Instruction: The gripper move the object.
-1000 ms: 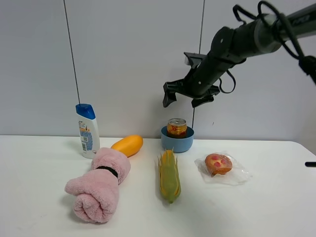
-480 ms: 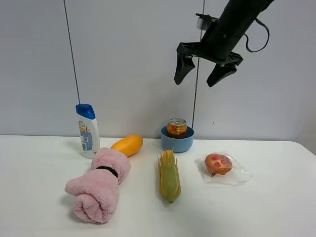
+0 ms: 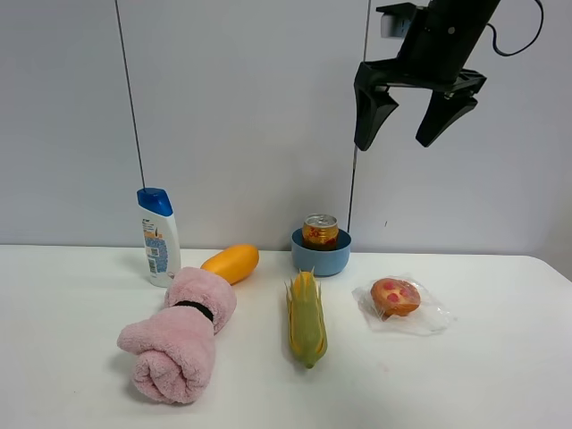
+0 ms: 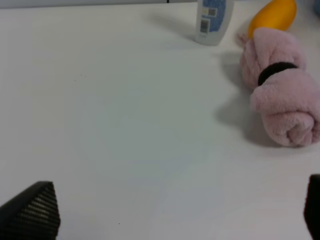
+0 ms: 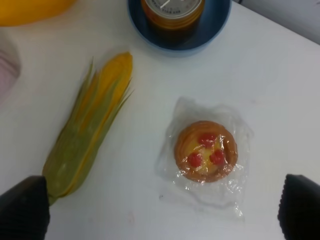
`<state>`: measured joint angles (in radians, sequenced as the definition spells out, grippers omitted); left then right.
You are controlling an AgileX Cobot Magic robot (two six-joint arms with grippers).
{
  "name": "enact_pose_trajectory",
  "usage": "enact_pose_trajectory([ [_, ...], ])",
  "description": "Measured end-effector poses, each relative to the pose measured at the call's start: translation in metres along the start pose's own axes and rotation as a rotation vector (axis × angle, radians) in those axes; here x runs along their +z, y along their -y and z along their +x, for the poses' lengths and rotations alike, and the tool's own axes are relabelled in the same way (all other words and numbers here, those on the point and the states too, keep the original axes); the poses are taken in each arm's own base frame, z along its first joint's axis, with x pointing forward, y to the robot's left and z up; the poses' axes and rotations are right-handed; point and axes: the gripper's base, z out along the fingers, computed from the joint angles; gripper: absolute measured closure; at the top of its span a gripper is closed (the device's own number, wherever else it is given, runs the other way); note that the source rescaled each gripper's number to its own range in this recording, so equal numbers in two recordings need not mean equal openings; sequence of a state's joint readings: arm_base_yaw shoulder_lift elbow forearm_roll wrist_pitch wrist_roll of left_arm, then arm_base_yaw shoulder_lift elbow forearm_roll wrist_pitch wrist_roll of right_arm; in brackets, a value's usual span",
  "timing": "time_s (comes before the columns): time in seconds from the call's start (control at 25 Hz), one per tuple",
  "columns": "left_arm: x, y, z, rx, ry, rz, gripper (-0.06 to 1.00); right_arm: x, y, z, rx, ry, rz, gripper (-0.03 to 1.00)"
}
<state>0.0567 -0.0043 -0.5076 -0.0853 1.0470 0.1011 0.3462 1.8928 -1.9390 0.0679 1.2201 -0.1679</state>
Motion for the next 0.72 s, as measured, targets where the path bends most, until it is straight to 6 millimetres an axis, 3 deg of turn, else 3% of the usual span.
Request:
enact_pose_trajectory([
  [0.2,0.0,0.0,0.0,0.0,0.0,0.0,-0.06,-0.024,-0.001,0.001,-0.007,0.048,0.018,0.03],
  [0.36,0.0,0.0,0.0,0.0,0.0,0.0,-0.06,-0.072,0.001,0.008,-0.032,0.137,0.101,0.04],
  [0.56,0.0,0.0,0.0,0.0,0.0,0.0,-0.06,-0.136,0.013,0.024,-0.036,0.237,0.328,0.04],
  [0.72,0.0,0.0,0.0,0.0,0.0,0.0,-0.06,-0.17,0.027,0.039,0.021,0.294,0.438,0.04],
])
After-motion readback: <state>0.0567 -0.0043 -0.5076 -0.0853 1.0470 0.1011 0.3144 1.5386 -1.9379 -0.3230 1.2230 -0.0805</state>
